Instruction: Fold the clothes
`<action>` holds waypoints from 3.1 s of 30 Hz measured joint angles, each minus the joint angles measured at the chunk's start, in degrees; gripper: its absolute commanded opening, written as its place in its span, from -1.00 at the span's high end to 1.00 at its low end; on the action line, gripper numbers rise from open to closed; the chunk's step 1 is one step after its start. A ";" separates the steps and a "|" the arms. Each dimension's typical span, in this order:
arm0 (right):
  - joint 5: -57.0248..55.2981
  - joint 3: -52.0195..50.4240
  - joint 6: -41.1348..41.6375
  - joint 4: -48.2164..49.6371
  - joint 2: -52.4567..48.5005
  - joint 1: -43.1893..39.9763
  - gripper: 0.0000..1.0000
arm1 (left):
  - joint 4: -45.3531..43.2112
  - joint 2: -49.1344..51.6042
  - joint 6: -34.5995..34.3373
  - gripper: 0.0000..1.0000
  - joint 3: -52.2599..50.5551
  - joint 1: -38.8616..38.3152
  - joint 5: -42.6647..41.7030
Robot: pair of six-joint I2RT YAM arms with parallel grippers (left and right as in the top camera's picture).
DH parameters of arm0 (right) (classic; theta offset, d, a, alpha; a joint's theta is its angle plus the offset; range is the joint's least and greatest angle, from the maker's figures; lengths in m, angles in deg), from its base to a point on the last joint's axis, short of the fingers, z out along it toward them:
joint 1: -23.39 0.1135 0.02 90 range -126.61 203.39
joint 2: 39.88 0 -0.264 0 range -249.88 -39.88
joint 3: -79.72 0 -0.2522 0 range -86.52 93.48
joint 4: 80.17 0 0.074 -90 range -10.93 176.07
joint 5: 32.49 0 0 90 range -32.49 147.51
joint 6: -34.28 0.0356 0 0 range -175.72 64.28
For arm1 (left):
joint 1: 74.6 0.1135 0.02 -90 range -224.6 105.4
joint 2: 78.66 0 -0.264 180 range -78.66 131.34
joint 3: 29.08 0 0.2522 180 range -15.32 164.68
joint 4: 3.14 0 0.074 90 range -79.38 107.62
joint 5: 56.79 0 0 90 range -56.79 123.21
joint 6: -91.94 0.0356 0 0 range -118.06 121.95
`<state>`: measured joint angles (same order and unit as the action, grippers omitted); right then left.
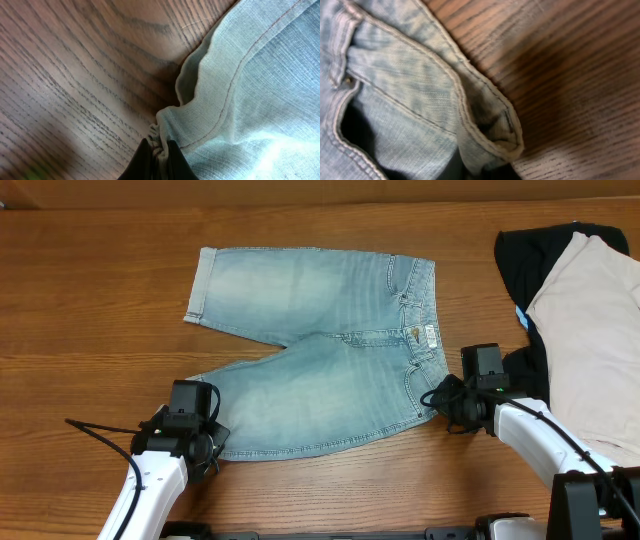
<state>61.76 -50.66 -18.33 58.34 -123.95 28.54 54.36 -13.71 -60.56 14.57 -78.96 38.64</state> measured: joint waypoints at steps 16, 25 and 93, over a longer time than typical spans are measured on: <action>5.60 18.82 -5.99 -37.46 17.88 -6.56 0.92 | 24.28 0.02 11.52 0.92 32.87 -0.04 3.19; 7.23 27.91 -7.93 -56.46 26.84 -6.56 0.92 | 34.95 -1.55 14.69 0.92 46.49 -0.04 4.85; 0.09 38.23 -20.57 -29.18 2.10 -4.96 0.71 | -14.97 35.91 43.10 0.75 48.06 -10.91 1.27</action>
<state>61.85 -12.44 -38.90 29.16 -121.85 23.58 39.39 22.20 -17.45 62.64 -89.87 39.91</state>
